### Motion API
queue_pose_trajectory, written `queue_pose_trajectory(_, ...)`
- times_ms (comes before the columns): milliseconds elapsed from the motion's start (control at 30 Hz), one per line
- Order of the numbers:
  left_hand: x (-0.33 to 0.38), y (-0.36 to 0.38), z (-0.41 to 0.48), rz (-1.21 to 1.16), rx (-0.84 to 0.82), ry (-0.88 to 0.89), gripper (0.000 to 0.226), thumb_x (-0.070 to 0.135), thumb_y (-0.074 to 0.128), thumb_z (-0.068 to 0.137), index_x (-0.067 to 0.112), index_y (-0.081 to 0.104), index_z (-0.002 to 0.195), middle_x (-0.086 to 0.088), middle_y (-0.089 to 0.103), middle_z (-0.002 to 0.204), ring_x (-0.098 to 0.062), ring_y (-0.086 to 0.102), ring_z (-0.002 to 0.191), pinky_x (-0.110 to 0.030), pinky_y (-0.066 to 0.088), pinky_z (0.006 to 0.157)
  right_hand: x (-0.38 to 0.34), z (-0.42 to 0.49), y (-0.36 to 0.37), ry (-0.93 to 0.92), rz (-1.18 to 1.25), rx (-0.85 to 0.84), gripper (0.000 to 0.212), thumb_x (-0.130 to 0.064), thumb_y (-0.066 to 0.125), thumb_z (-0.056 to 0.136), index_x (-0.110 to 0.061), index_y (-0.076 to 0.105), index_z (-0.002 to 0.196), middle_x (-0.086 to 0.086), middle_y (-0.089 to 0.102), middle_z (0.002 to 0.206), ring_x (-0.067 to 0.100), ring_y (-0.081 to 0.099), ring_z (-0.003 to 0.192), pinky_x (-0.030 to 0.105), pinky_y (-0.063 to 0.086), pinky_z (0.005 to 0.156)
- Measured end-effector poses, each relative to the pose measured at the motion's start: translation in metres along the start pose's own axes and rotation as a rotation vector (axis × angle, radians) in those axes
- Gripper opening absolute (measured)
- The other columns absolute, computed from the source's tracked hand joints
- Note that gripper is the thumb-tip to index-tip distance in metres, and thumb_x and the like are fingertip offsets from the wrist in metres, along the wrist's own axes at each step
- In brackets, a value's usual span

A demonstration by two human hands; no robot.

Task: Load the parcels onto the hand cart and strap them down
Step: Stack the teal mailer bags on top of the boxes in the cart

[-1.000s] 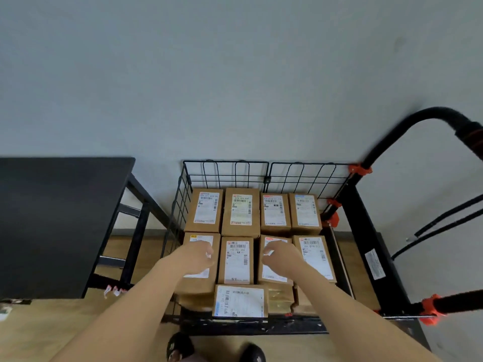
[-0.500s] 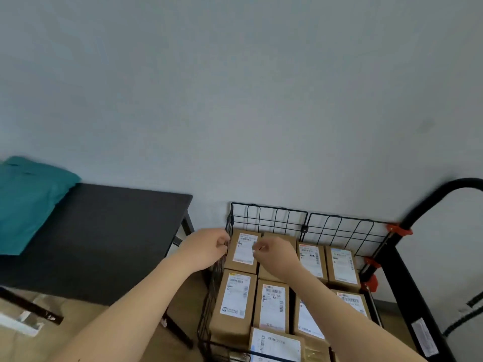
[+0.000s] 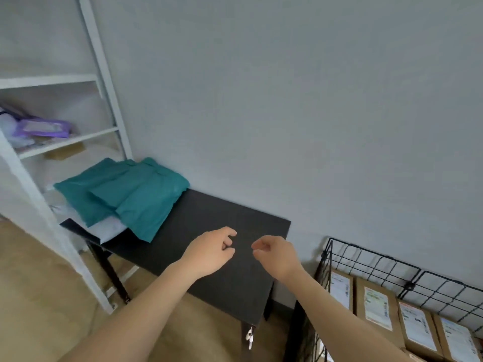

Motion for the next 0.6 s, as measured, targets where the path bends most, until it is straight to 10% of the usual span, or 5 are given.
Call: queue_pose_trajectory(600, -0.230, -0.105, 0.003, -0.139, 0.273, -0.217, 0.039, 0.023, 0.054, 0.093, 0.025, 0.048, 0.132, 0.008, 0.051, 0.133, -0.006, 0.048, 0.120, -0.021, 0.037, 0.096, -0.161, 0.110, 0.168, -0.077, 0.017, -0.195, 0.027, -0.017, 0.056, 0.093, -0.022, 0.060, 0.119, -0.002, 0.062, 0.118, 0.008, 0.056, 0.096, 0.020, 0.049, 0.084)
Point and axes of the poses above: each hand's wrist, its own z-axis towards the middle knuckle, its own y-axis out of the palm, x = y × z, the point moved 1 cm from there along z, towards the middle knuckle
